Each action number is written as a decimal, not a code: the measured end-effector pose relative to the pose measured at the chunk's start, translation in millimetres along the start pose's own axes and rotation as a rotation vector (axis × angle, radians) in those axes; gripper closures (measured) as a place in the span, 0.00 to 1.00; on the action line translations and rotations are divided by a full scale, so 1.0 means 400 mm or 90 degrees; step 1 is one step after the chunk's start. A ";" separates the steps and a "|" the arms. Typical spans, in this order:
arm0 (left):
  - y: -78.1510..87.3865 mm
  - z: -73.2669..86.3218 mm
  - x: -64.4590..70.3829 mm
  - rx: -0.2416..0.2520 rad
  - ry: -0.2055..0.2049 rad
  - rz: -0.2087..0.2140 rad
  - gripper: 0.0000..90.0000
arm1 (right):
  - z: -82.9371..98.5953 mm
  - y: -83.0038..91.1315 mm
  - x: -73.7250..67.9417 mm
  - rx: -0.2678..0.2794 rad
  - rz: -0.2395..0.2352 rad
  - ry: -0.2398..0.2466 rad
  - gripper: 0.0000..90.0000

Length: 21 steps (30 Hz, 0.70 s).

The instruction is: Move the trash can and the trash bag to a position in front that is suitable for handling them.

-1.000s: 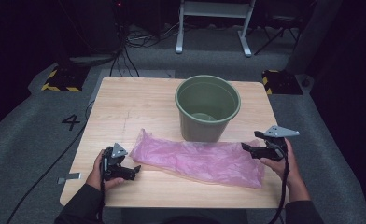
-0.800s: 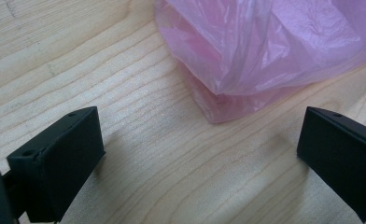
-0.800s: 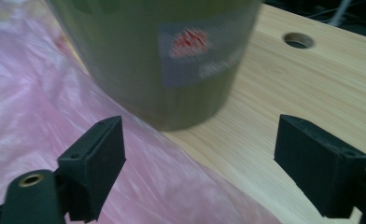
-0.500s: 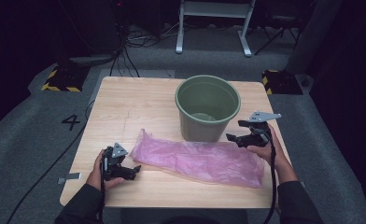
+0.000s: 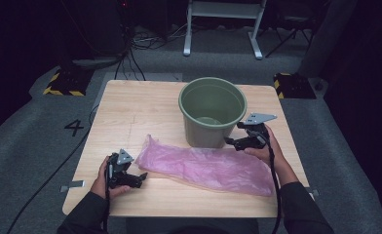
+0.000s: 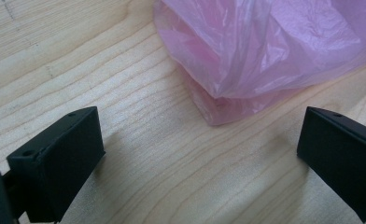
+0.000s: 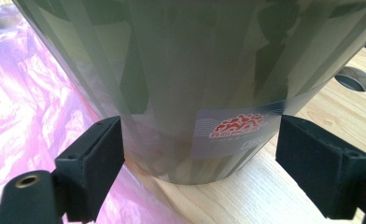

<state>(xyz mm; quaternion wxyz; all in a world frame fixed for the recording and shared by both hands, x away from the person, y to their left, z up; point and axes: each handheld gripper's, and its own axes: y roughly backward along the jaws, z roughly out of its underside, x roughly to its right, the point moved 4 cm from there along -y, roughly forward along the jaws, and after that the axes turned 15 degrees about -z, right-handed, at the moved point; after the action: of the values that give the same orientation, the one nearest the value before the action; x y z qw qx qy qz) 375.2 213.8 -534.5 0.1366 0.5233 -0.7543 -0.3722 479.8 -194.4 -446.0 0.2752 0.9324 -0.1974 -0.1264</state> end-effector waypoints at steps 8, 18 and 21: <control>0.000 -0.001 0.000 -0.001 -0.001 0.001 0.00 | -0.036 -0.052 -0.010 0.001 -0.012 0.008 0.20; -0.001 -0.001 0.001 0.001 -0.001 -0.001 0.00 | -0.059 -0.090 -0.028 -0.018 -0.006 0.009 0.25; 0.000 -0.002 0.006 0.001 0.002 -0.002 0.00 | -0.045 -0.062 -0.061 -0.032 -0.005 0.031 0.25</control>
<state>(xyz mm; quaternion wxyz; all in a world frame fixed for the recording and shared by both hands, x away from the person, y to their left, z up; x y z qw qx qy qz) 374.7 211.1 -534.5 0.1365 0.5251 -0.7536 -0.3711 471.7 -156.1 -442.1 0.3028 0.9288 -0.1837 -0.1093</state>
